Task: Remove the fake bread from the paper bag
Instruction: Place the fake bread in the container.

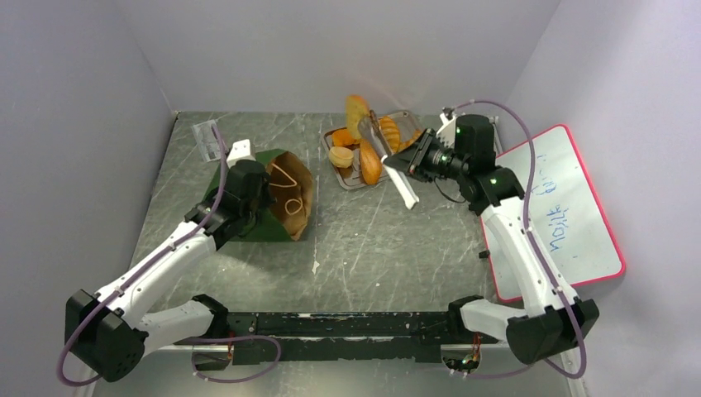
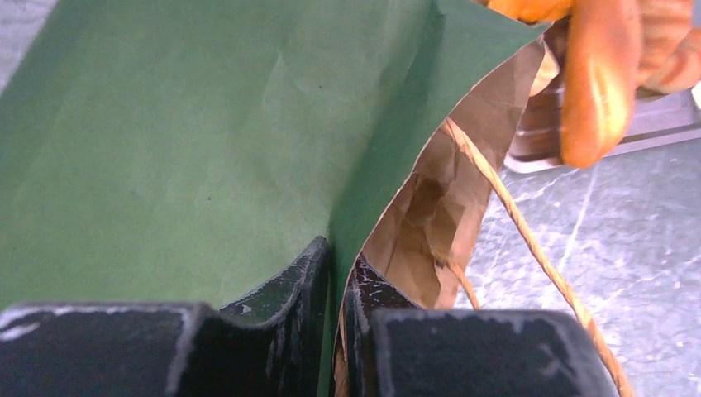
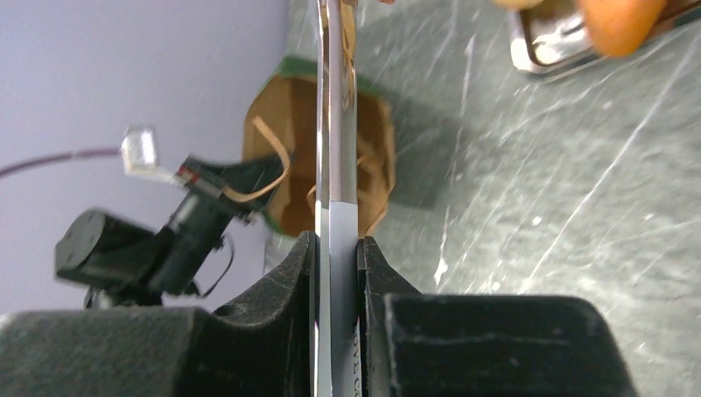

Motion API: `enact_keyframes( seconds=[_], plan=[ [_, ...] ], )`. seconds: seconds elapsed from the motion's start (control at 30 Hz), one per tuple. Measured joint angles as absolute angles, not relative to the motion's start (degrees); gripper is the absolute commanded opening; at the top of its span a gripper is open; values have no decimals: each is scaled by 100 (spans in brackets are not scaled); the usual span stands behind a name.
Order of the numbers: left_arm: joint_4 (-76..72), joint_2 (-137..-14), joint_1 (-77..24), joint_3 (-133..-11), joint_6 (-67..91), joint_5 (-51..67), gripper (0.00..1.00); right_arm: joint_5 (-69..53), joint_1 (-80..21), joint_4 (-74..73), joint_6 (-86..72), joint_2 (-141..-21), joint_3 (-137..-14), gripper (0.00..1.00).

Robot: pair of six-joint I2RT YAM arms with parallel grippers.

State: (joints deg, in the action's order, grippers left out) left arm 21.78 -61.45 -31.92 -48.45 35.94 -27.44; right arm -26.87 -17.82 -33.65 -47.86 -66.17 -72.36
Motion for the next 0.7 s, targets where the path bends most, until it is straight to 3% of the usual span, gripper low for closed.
enact_keyframes(
  seconds=[0.3,0.7],
  plan=[
    [2075,-6265,-2759,-5540,3229,-1756,7,-1992,-1079,-2668,-4602,-7826,-7507,0],
    [2084,-5929,-2563,-5575,3181,-941,7,-1109,-694,-1647,-4497,-9118,-7824,0]
  ],
)
